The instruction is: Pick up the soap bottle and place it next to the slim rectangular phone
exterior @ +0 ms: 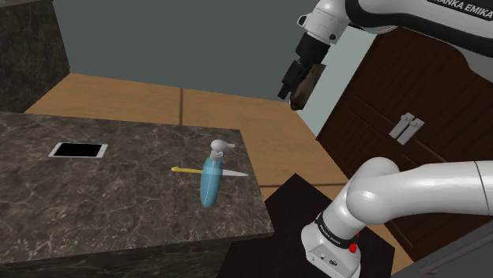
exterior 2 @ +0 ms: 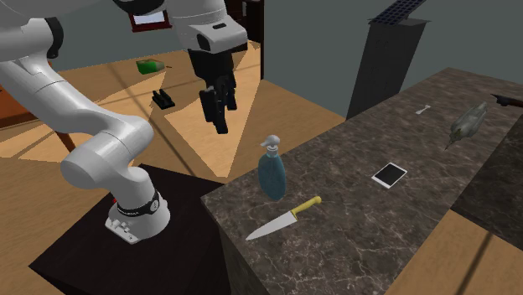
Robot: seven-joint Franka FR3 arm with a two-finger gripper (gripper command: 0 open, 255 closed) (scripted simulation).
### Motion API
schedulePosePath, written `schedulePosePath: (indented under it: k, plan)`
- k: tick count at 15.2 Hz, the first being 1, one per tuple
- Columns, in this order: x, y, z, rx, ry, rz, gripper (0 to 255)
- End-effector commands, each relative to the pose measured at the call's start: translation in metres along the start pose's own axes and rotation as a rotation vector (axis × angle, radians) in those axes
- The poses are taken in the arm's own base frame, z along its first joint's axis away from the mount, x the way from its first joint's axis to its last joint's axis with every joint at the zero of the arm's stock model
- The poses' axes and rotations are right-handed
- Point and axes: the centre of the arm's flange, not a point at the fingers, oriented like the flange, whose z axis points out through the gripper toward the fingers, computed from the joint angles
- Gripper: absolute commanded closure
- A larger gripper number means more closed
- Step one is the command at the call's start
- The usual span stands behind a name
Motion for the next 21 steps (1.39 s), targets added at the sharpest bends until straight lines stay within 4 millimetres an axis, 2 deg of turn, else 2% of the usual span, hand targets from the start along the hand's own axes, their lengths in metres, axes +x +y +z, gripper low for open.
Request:
schedulePosePath:
  k: [1, 6, 11, 16, 21]
  plan:
    - [0.000, 0.000, 0.000, 0.000, 0.000, 0.000, 0]
    - [-0.019, -0.045, 0.052, -0.024, 0.067, 0.146, 0]
    - [-0.027, -0.091, 0.106, -0.049, 0.133, 0.292, 0]
    - [-0.025, -0.135, 0.161, -0.073, 0.200, 0.438, 0]
    - [-0.014, -0.178, 0.216, -0.098, 0.267, 0.584, 0]
